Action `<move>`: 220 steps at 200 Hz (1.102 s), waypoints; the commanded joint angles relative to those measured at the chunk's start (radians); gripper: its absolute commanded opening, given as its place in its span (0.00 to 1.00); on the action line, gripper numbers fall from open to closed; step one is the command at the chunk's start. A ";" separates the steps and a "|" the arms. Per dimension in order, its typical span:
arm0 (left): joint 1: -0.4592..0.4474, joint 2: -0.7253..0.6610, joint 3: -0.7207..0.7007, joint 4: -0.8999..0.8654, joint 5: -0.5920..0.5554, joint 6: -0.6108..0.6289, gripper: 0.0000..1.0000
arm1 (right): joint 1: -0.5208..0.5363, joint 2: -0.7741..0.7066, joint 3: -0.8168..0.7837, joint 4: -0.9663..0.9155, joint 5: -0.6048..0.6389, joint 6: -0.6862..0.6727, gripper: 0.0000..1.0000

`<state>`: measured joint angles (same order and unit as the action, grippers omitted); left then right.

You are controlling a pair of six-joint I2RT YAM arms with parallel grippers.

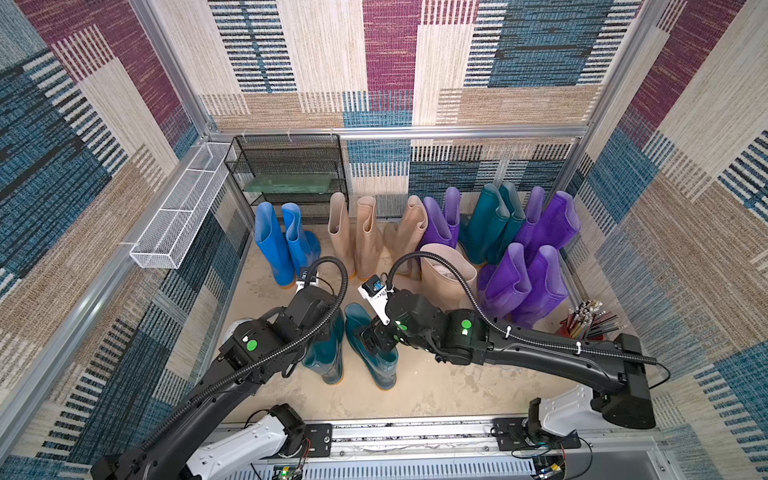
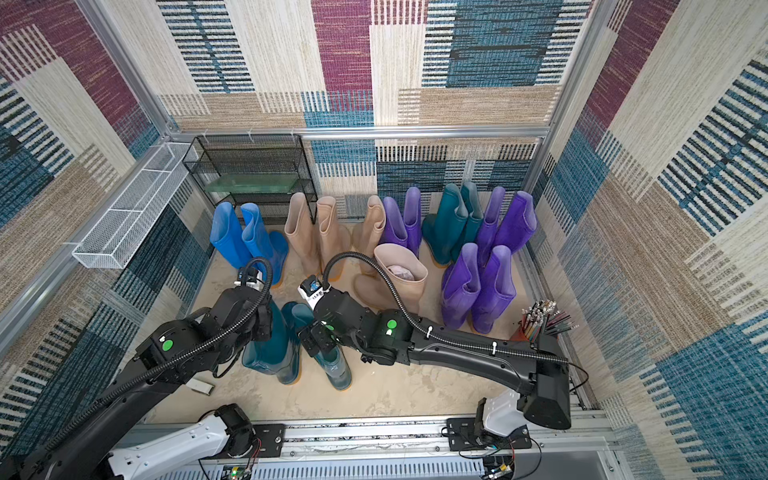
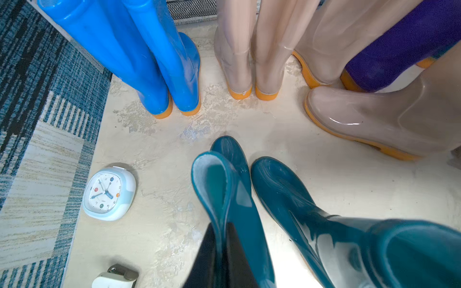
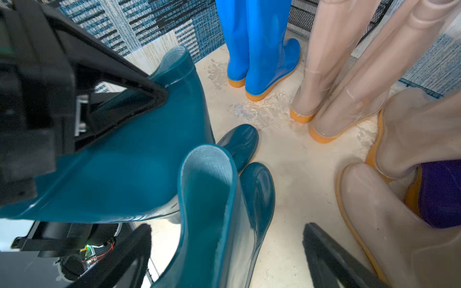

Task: Match and arrange rain boots in pairs
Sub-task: Pair a pair of rain boots at the center of the board.

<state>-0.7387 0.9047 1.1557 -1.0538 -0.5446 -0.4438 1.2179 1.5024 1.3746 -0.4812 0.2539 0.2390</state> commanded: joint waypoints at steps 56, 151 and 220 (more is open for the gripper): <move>0.014 0.013 0.014 0.139 0.127 0.191 0.00 | -0.009 0.001 0.033 0.024 0.020 0.082 0.00; 0.034 0.153 0.067 0.331 0.158 0.352 0.00 | -0.094 0.020 0.030 0.176 0.109 0.261 0.00; 0.110 0.239 0.111 0.283 0.150 0.278 0.00 | -0.209 0.131 0.129 0.213 -0.045 0.290 0.00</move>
<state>-0.6407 1.1465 1.2537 -0.8043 -0.3832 -0.1452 1.0199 1.6184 1.4712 -0.3859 0.2615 0.4965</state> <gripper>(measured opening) 0.079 0.101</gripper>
